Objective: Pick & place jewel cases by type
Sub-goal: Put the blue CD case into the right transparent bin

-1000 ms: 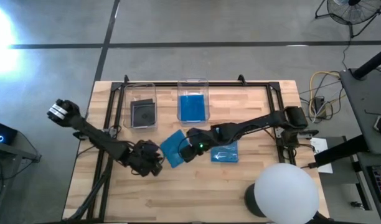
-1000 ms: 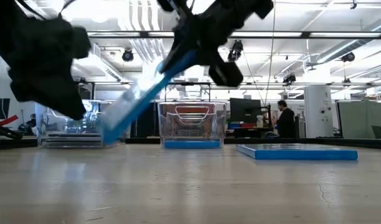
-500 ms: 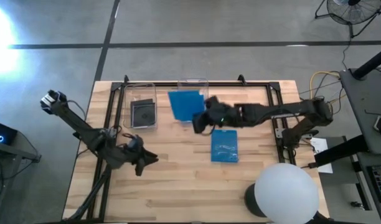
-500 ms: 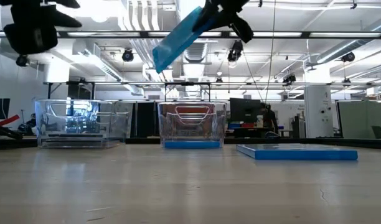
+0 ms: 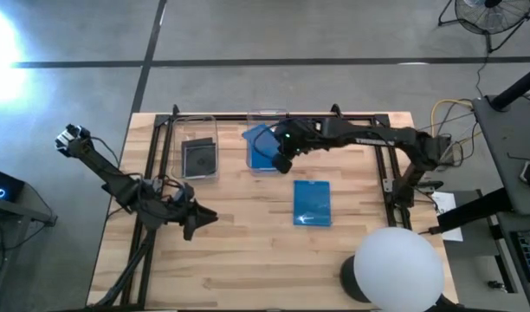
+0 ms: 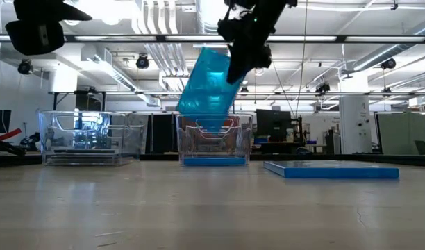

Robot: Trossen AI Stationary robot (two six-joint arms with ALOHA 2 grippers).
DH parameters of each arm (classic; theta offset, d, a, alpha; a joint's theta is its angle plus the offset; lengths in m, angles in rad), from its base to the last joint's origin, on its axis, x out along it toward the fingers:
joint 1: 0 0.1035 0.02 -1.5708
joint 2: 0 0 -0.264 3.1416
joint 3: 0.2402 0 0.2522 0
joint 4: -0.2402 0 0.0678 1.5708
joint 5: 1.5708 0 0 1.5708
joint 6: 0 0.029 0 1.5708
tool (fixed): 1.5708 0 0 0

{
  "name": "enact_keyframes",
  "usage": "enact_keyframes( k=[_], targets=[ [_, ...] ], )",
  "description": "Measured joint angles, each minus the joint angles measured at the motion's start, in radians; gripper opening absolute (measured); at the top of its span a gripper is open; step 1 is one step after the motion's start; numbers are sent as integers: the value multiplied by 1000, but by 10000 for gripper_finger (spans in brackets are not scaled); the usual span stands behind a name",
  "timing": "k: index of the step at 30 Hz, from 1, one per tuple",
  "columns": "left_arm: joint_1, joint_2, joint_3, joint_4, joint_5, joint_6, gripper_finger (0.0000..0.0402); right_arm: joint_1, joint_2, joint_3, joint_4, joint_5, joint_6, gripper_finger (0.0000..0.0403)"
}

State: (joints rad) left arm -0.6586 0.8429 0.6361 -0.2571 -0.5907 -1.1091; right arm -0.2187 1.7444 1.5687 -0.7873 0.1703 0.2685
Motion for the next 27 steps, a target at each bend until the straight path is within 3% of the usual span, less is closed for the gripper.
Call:
enact_keyframes(
  k=[8, 14, 20, 23, 27],
  targets=[
    [5, 10, 0, -2, -106, 0, 94, -73, 205, 280, -404, -146, -268, 24],
    [25, 10, -1, -5, -178, 0, 94, -105, 334, 500, -584, -354, -413, 24],
    [48, 10, -1, -6, -178, -1, 94, -144, 469, 656, -646, -362, -426, 37],
    [49, 10, -1, -5, -178, -1, 94, -152, 529, 710, -655, -339, -426, 67],
    [49, 10, -1, -5, -178, -7, 94, -152, 580, 769, -667, -224, -427, 119]
  ],
)
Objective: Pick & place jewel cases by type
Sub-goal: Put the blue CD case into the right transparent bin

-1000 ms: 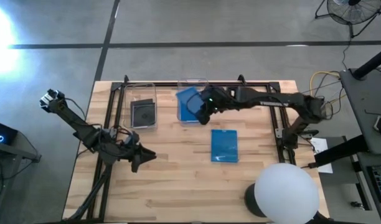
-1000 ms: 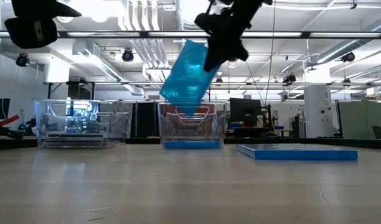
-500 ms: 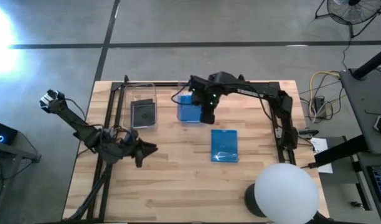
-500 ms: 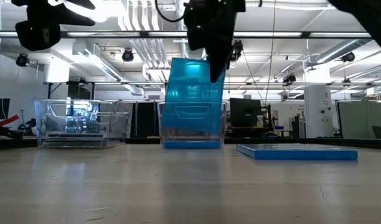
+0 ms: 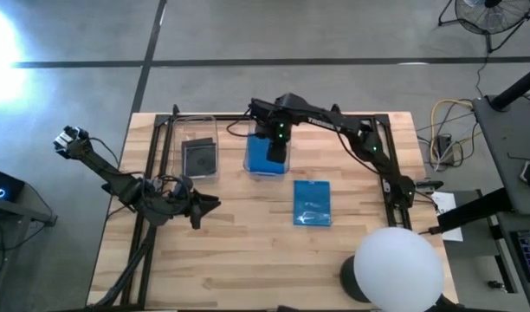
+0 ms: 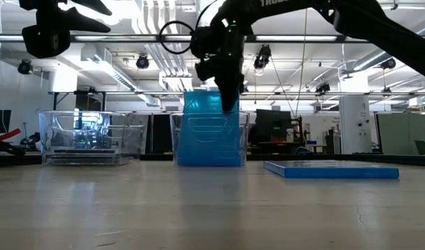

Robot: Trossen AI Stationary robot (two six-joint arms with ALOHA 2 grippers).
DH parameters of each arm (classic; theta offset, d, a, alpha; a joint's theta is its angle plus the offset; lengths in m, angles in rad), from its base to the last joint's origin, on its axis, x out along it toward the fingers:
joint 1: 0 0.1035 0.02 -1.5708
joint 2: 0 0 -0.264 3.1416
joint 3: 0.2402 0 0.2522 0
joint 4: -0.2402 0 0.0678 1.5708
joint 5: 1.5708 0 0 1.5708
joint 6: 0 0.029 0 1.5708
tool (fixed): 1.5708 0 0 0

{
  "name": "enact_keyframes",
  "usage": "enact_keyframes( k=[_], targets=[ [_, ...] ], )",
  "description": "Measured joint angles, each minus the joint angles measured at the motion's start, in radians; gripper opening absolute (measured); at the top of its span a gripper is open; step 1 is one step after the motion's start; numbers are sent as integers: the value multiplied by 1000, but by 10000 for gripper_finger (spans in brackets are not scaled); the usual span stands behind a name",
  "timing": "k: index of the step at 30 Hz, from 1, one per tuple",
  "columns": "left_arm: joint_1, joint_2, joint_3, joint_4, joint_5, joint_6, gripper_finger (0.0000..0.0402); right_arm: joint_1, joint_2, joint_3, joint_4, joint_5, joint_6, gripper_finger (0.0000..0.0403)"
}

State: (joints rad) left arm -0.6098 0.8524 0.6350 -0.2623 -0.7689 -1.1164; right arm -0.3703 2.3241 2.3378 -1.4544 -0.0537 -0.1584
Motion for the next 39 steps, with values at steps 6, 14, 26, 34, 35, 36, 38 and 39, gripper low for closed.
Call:
enact_keyframes(
  k=[6, 14, 26, 34, 35, 36, 38, 39],
  targets=[
    [0, 0, 0, 0, 9, 6, 94, 1, 3, 16, 2, 212, 40, 205],
    [0, 0, 0, 0, 12, 47, 94, 9, -46, 13, 73, 284, 71, 295],
    [0, -16, 0, -13, 74, 63, 94, 45, -30, -33, 181, 334, 156, 308],
    [0, -33, 0, -26, 83, 62, 94, 120, -92, -67, 106, 392, 526, 295],
    [0, -33, 0, -26, 88, 63, 94, 137, -98, -74, 75, 394, 556, 293],
    [0, -33, 0, -26, 94, 65, 94, 155, -102, -83, 51, 391, 574, 291],
    [0, -32, 0, -27, 104, 66, 94, 195, -115, -111, 9, 376, 602, 287],
    [0, -32, 0, -28, 106, 66, 94, 218, -126, -128, -9, 364, 608, 284]
  ],
)
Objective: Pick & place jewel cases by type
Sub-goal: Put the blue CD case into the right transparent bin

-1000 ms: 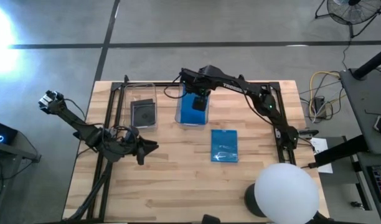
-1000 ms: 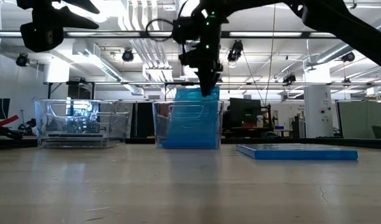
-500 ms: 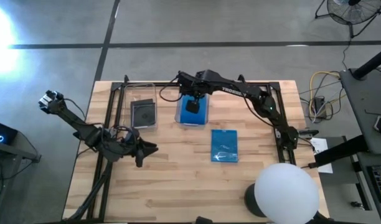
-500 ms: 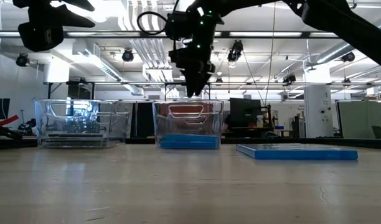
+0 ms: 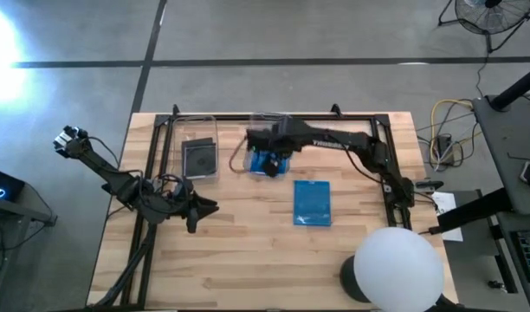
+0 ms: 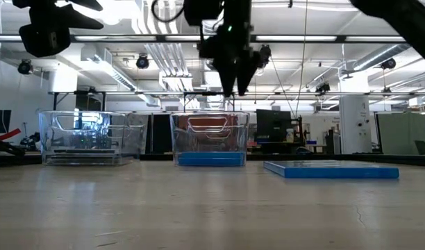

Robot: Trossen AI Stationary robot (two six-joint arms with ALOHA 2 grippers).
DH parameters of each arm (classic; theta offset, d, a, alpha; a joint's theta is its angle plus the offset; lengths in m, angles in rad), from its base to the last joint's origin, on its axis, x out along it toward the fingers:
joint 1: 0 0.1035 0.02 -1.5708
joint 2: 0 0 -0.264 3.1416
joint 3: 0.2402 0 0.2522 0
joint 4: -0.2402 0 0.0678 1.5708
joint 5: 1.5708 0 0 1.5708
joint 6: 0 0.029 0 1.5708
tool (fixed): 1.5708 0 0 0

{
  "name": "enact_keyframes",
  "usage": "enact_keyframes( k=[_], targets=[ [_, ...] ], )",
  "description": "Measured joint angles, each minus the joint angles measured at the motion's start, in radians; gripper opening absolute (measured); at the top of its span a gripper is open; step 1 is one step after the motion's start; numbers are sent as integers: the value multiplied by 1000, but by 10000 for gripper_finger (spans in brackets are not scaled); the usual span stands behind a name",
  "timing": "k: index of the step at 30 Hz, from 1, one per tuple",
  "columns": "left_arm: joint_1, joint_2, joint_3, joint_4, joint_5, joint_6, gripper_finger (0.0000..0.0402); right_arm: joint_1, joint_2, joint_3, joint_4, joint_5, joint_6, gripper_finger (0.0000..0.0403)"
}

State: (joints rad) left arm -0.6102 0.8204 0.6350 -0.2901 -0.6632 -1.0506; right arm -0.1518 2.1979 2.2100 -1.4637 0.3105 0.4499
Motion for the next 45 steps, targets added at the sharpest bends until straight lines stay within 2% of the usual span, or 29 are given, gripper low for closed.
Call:
enact_keyframes(
  k=[5, 9, 15, 21, 26, 32, 35, 45],
  targets=[
    [0, 0, 0, -7, 16, 13, 94, 124, -24, -94, -105, -134, 36, 271],
    [0, 1, 0, -16, 64, 14, 94, 211, -29, -227, -97, -209, 84, 259],
    [0, 1, -1, -23, 130, 6, 94, 312, -90, -468, 6, -291, 229, 241],
    [0, 2, -1, -25, 149, -1, 94, 324, -256, -739, 186, -359, 450, 237],
    [-1, 3, -2, -26, 153, -18, 94, 312, -454, -957, 287, -352, 734, 237],
    [-1, 8, -2, -26, 151, -18, 94, 260, -611, -1184, 422, -313, 1068, 237],
    [-1, 15, -2, -26, 151, -21, 94, 236, -638, -1268, 500, -296, 1149, 237],
    [22, 85, -2, -24, 126, -86, 94, 216, -639, -1382, 517, -181, 1364, 228]
  ],
)
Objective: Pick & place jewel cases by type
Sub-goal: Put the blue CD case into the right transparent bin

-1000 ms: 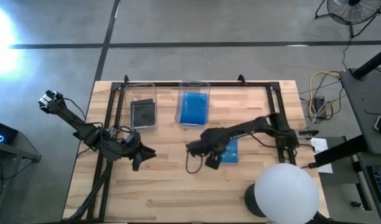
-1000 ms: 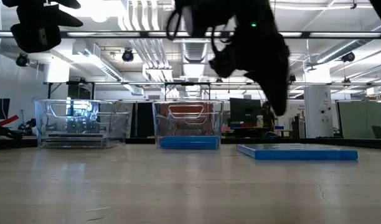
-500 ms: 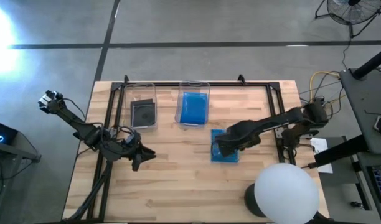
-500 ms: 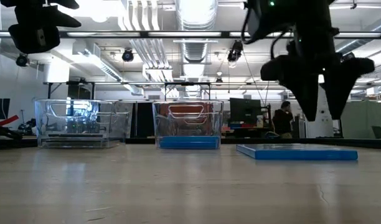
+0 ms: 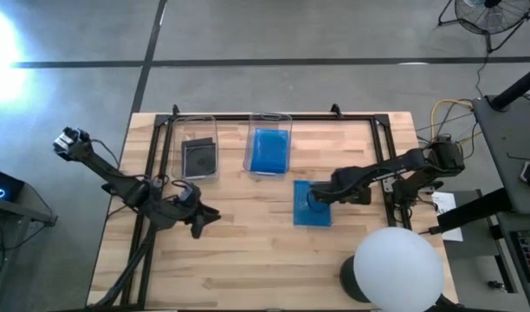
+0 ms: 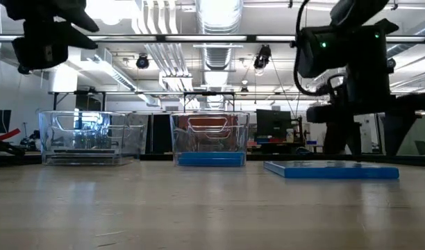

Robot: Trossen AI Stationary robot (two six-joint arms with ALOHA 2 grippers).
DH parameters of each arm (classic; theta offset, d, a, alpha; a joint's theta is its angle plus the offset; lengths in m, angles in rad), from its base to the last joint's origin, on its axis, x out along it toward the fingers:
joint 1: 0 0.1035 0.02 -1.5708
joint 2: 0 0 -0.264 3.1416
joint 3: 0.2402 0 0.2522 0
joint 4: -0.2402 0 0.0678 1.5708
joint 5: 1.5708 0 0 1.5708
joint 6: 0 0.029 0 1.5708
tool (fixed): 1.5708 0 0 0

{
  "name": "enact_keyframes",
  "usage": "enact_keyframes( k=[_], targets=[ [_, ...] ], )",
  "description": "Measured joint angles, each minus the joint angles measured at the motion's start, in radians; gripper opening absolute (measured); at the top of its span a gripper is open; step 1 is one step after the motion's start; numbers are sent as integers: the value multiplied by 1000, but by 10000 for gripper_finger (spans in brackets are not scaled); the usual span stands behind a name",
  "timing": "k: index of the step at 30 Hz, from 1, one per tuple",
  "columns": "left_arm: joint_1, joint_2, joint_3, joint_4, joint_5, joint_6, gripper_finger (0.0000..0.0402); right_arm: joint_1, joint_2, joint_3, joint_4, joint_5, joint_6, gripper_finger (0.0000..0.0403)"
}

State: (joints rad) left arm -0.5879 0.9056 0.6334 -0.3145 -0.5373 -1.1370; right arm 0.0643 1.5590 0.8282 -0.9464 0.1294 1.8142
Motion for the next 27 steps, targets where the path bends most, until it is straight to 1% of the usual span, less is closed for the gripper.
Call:
enact_keyframes(
  k=[3, 6, 9, 12, 15, 21, 24, 27],
  targets=[
    [32, 27, 0, 9, 4, -1, 94, -8, 0, -39, 50, 30, 11, 221],
    [83, 53, 0, 16, 5, 2, 94, -30, 1, -76, 162, 32, -26, 215],
    [135, 76, 0, 15, 13, 35, 94, -41, -4, -99, 222, 46, -59, 215],
    [185, 103, 0, 16, 58, 69, 94, -42, -2, -94, 244, 60, -71, 215],
    [220, 140, 0, 17, 105, 90, 94, -37, 1, -78, 277, 62, -133, 215],
    [259, 242, 0, 39, 157, 97, 94, -4, 34, -56, 472, 55, -145, 215],
    [270, 306, 0, 92, 188, 80, 94, 16, 64, -39, 533, 43, -153, 215],
    [282, 368, 0, 170, 227, 66, 94, 33, 90, -8, 558, 15, -171, 215]
  ],
)
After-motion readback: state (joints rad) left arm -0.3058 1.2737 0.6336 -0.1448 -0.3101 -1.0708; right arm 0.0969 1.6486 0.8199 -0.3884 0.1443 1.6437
